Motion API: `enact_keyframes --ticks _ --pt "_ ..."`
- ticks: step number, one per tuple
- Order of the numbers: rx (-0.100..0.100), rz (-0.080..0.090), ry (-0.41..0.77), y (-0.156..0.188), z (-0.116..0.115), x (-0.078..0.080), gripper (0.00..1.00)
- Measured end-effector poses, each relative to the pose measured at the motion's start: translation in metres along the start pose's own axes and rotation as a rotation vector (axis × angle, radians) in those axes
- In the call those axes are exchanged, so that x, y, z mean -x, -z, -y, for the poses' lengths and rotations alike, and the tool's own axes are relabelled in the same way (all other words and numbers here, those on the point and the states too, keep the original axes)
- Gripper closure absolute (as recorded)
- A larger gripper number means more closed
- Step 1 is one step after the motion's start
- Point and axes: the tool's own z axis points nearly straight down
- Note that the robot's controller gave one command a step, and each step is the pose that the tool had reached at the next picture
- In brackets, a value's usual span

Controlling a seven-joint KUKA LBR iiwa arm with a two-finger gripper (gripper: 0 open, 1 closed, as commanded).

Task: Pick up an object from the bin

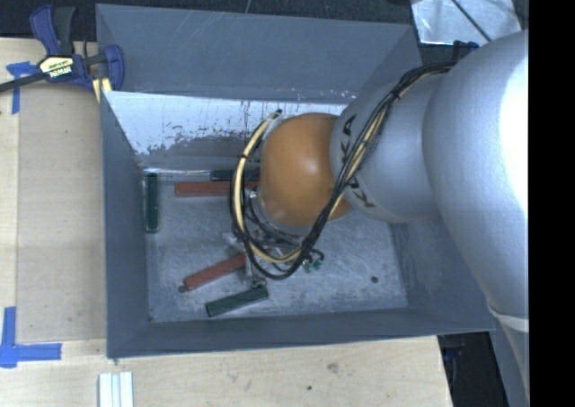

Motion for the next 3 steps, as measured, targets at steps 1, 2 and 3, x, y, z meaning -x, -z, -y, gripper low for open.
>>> enact_keyframes --ticks 1,2,3 --pt "0.0 0.0 0.0 0.0 0.0 0.0 1.0" --pt "-0.001 -0.001 -0.03 0.114 0.021 0.025 1.0" --pt "-0.001 -0.001 -0.029 0.114 0.021 0.025 1.0"
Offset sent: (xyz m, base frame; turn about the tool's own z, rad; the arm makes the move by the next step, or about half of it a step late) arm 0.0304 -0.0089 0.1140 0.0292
